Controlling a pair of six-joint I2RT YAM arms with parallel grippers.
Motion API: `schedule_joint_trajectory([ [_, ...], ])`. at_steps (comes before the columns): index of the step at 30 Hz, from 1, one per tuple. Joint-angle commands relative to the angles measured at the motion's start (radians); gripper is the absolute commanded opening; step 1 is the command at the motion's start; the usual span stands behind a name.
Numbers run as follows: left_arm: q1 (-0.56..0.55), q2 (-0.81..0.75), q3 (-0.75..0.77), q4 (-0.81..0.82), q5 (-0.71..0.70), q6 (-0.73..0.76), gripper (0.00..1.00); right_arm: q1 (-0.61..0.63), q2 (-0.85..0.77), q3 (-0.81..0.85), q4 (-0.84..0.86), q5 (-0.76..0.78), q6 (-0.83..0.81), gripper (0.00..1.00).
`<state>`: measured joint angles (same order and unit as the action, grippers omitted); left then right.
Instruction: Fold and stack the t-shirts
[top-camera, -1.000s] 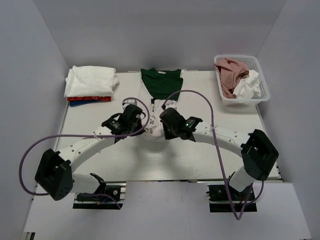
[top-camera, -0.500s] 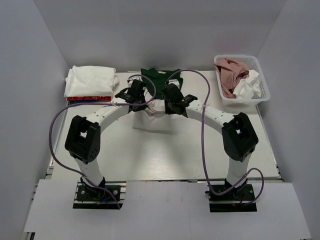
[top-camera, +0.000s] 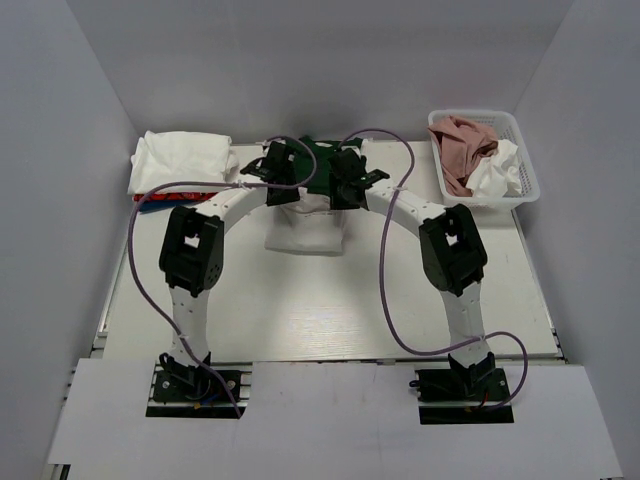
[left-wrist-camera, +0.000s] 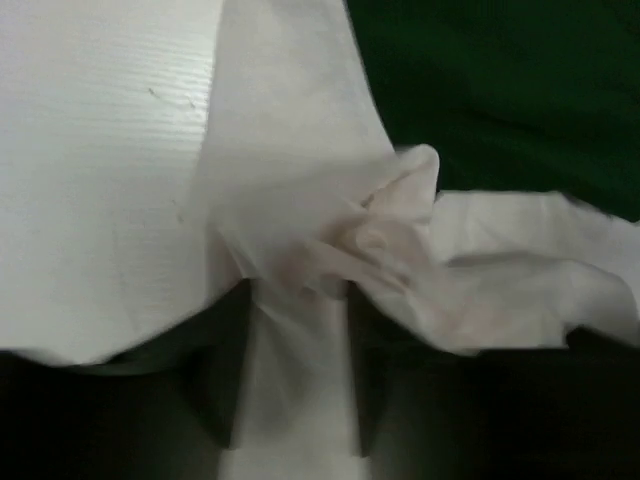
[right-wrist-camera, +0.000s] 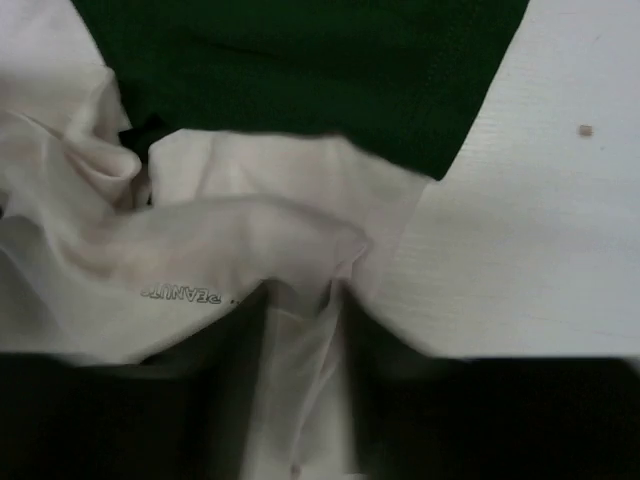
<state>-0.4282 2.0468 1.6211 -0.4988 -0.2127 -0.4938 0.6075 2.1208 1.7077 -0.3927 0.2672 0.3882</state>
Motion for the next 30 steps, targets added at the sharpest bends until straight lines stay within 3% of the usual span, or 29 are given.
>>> schedule_joint_trajectory([
  [1,0.051,0.048,0.144,-0.088,0.045,0.011,0.61,-0.023,0.030,0.104,0.002,-0.048,-0.023,0.73],
  [2,0.065,0.058,0.161,-0.105,0.073,0.011,0.71,-0.023,0.030,0.102,0.000,-0.055,-0.031,0.90],
  [3,0.065,0.049,0.161,-0.106,0.085,0.020,0.80,-0.025,0.018,0.101,0.003,-0.059,-0.031,0.90],
  [4,0.065,0.032,0.142,-0.093,0.098,0.020,0.98,-0.023,0.008,0.093,0.012,-0.066,-0.044,0.90],
  [6,0.074,-0.038,0.070,-0.049,0.108,0.037,1.00,-0.020,-0.036,0.057,0.052,-0.097,-0.052,0.90],
  [12,0.083,-0.217,-0.177,-0.011,0.090,0.015,1.00,-0.014,-0.134,-0.111,0.134,-0.299,-0.023,0.90],
  [15,0.083,-0.296,-0.306,0.000,0.102,0.015,1.00,-0.017,-0.195,-0.238,0.155,-0.324,0.049,0.90],
  [19,0.117,-0.343,-0.435,0.021,0.111,-0.028,0.97,-0.026,-0.303,-0.486,0.256,-0.338,0.190,0.90],
  [22,0.128,-0.323,-0.489,0.071,0.174,-0.038,0.94,-0.026,-0.321,-0.559,0.342,-0.382,0.265,0.90],
  [30,0.158,-0.261,-0.523,0.135,0.335,-0.038,0.61,-0.023,-0.275,-0.620,0.420,-0.430,0.336,0.90],
])
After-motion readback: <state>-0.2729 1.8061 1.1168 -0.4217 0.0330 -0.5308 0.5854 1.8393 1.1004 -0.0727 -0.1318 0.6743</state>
